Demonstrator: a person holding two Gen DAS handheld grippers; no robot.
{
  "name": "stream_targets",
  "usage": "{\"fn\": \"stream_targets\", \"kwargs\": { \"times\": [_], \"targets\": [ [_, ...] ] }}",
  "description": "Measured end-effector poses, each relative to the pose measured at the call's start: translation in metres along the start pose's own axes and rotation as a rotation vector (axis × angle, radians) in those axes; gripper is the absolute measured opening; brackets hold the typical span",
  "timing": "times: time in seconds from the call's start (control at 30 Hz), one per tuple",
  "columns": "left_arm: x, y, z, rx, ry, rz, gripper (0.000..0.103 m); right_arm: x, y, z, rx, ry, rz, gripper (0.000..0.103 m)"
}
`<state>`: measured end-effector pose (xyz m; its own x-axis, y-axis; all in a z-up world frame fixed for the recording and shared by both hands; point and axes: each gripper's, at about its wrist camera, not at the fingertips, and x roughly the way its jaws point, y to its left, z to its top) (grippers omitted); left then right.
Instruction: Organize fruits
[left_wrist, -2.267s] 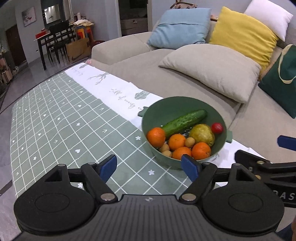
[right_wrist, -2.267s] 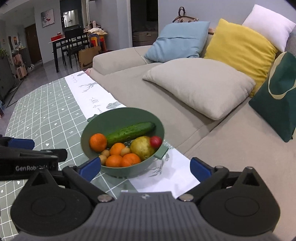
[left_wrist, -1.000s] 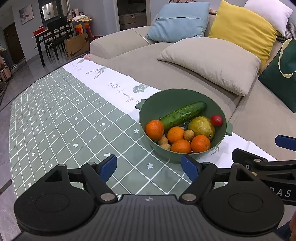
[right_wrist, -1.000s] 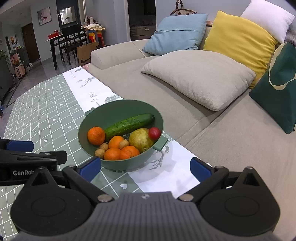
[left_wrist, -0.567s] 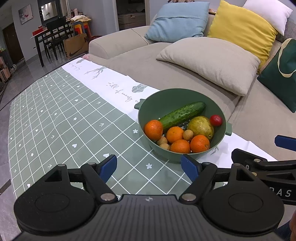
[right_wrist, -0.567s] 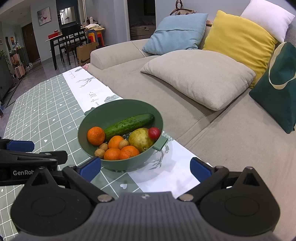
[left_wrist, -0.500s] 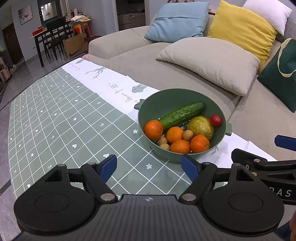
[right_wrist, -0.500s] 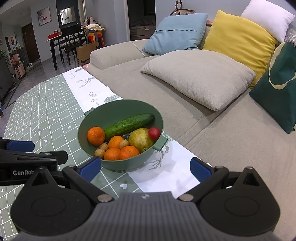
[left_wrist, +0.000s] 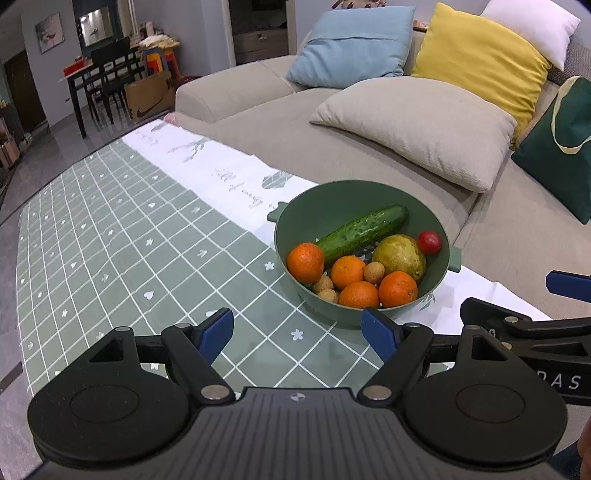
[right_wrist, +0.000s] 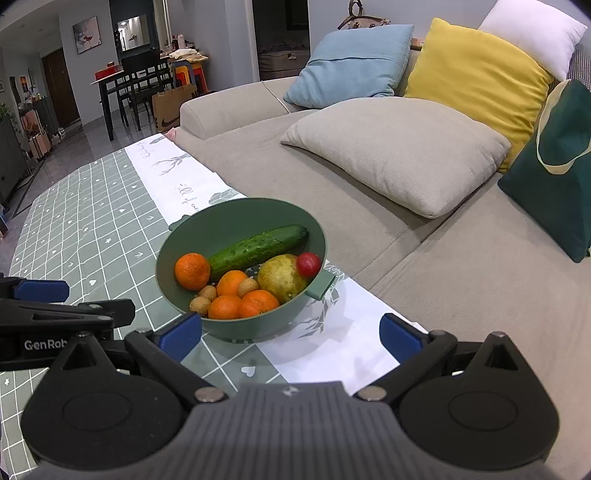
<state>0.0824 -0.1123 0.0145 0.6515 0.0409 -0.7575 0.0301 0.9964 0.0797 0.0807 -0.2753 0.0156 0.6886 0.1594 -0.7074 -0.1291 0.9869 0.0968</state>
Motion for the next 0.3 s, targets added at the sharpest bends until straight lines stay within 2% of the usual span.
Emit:
{"fn": "stream_targets", "kwargs": {
  "times": [0.3],
  "targets": [
    [-0.0047, -0.0038, 0.0004, 0.044, -0.051, 0.001, 0.086, 0.0002, -0.0011, -0.0005, 0.010, 0.000, -0.005, 0.098]
  ]
}}
